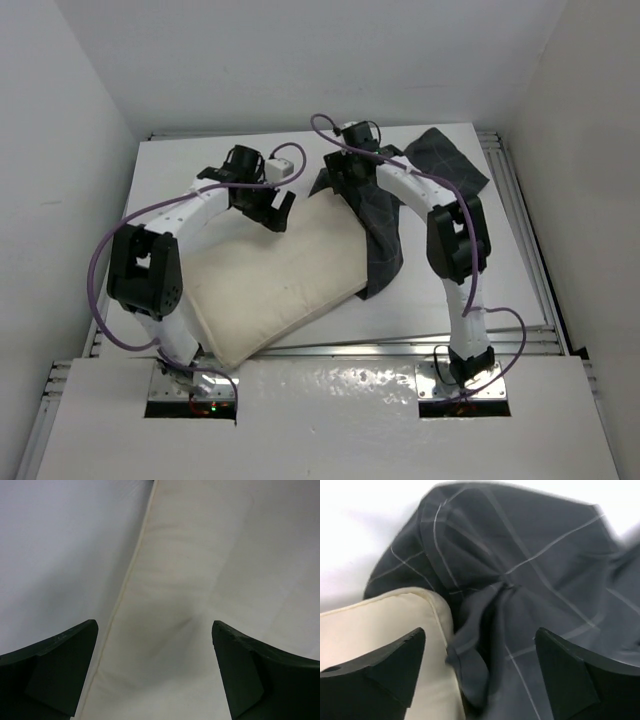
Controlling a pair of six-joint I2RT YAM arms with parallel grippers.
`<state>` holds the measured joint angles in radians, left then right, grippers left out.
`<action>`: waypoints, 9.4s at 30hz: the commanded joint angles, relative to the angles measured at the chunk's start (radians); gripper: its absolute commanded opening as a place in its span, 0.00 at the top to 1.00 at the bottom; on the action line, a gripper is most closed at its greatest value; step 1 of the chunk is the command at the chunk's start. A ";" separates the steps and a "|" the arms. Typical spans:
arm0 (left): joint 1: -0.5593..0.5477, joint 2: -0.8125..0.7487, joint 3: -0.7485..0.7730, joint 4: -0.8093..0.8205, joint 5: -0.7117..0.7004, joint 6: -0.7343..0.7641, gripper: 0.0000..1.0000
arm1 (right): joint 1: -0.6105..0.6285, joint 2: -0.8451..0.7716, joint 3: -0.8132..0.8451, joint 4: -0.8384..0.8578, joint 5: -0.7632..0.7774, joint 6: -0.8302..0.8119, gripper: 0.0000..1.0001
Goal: Put the pillow into the pillowcase
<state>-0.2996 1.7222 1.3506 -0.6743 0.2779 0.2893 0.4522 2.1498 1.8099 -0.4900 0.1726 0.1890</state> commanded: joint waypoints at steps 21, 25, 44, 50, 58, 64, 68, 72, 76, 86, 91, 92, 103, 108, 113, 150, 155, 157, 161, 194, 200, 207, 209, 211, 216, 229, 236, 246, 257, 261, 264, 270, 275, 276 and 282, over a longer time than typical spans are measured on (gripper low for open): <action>-0.156 -0.033 -0.150 -0.090 0.146 0.283 1.00 | 0.003 -0.304 -0.246 0.576 0.011 0.127 1.00; -0.202 -0.125 -0.146 -0.172 0.201 0.350 1.00 | 0.005 -0.428 -0.363 0.745 0.080 0.202 1.00; -0.349 -0.144 -0.011 -0.022 0.187 0.238 1.00 | 0.066 -0.410 -0.531 0.739 -0.005 0.271 1.00; -0.369 -0.154 0.019 0.002 0.135 0.209 1.00 | 0.068 -0.395 -0.498 0.738 -0.220 0.244 1.00; -0.345 -0.147 0.033 0.096 -0.022 0.070 1.00 | 0.071 -0.467 -0.523 0.493 -0.373 0.201 0.87; -0.280 -0.111 -0.053 0.183 -0.144 -0.024 1.00 | 0.072 -0.568 -0.615 0.282 -0.283 0.143 0.16; -0.286 -0.122 -0.093 0.219 -0.094 -0.029 1.00 | 0.072 -0.636 -0.620 0.217 -0.124 0.081 0.13; -0.289 -0.104 -0.093 0.234 -0.103 -0.038 1.00 | 0.074 -0.628 -0.578 0.182 -0.044 0.053 0.18; -0.289 -0.087 -0.096 0.239 -0.118 -0.053 1.00 | 0.072 -0.637 -0.532 0.165 0.005 0.015 0.15; -0.289 -0.076 -0.125 0.248 -0.095 -0.076 1.00 | 0.069 -0.686 -0.465 0.056 0.149 -0.063 0.19; -0.289 -0.081 -0.137 0.245 -0.088 -0.082 1.00 | 0.019 -0.647 -0.387 -0.015 0.148 -0.022 0.16; -0.291 -0.082 -0.149 0.246 -0.091 -0.082 1.00 | 0.010 -0.642 -0.377 -0.018 0.102 -0.010 0.16; -0.315 -0.079 -0.150 0.272 -0.100 -0.045 1.00 | -0.017 -0.492 -0.426 0.114 -0.189 0.231 0.16; -0.319 -0.064 -0.148 0.283 -0.106 -0.047 1.00 | -0.018 -0.364 -0.287 0.015 -0.020 0.287 0.16; -0.319 -0.058 -0.148 0.285 -0.111 -0.056 1.00 | -0.023 -0.326 -0.205 -0.036 -0.002 0.256 0.17; -0.104 -0.052 0.005 0.301 0.004 -0.387 1.00 | 0.035 -0.659 -0.710 -0.024 -0.383 -0.045 1.00; -0.096 -0.059 0.018 0.309 0.067 -0.469 1.00 | 0.097 -0.697 -0.791 0.092 -0.406 0.131 1.00; -0.096 -0.064 -0.014 0.324 0.070 -0.486 1.00 | 0.105 -0.697 -0.794 0.169 -0.421 0.246 1.00; -0.096 -0.073 -0.065 0.347 0.055 -0.502 1.00 | 0.115 -0.673 -0.848 0.432 -0.369 0.525 1.00; -0.016 0.253 0.235 -0.155 0.208 0.545 0.19 | 0.149 -1.168 -1.195 -0.038 -0.113 0.564 0.07; -0.015 0.350 0.282 -0.309 0.320 0.652 0.19 | 0.166 -1.159 -1.314 0.138 -0.128 0.641 0.07; -0.016 0.387 0.254 -0.441 0.368 0.622 0.46 | 0.166 -1.007 -1.342 0.340 -0.111 0.676 0.41; -0.016 0.378 0.214 -0.456 0.379 0.590 0.63 | 0.166 -0.963 -1.322 0.353 -0.084 0.667 0.69; -0.016 0.360 0.159 -0.450 0.392 0.558 0.87 | 0.166 -0.943 -1.286 0.355 -0.053 0.647 0.90; -0.013 0.228 0.055 -0.314 0.446 0.338 1.00 | 0.141 -0.858 -1.102 0.312 -0.010 0.537 1.00; 0.208 -0.180 -0.195 0.453 0.349 -0.584 1.00 | 0.040 -0.817 -1.064 0.401 -0.403 0.655 1.00; 0.249 -0.181 -0.294 0.561 0.383 -0.716 1.00 | 0.161 -0.706 -0.998 0.372 -0.447 0.573 0.85; 0.244 -0.173 -0.372 0.558 0.302 -0.627 1.00 | 0.184 -0.527 -1.075 0.720 -0.486 0.829 0.02; -0.043 -0.133 -0.288 0.253 0.279 -0.181 0.88 | 0.030 -0.415 -0.831 0.605 -0.316 0.801 1.00; -0.117 -0.144 -0.236 0.101 0.288 0.037 0.40 | -0.087 -0.243 -0.529 0.359 -0.622 0.451 1.00; -0.128 -0.168 -0.170 -0.054 0.235 0.166 0.26 | -0.092 -0.127 -0.330 -0.070 -0.670 0.128 1.00; -0.119 -0.277 0.001 -0.082 -0.009 0.272 0.24 | -0.113 -0.105 -0.372 -0.153 -0.691 -0.117 1.00; -0.096 -0.280 -0.060 0.082 -0.163 0.189 0.45 | -0.139 -0.126 -0.397 -0.110 -0.699 -0.112 1.00; -0.076 -0.280 -0.077 0.109 -0.181 0.188 0.46 | -0.141 -0.130 -0.394 -0.113 -0.688 -0.121 1.00; -0.062 -0.250 -0.168 0.255 -0.245 0.229 0.33 | -0.141 -0.107 -0.270 -0.183 -0.680 -0.172 1.00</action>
<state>-0.3714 1.4456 1.2232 -0.5488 0.1112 0.4953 0.3115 2.0441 1.4708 -0.5949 -0.5056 0.0742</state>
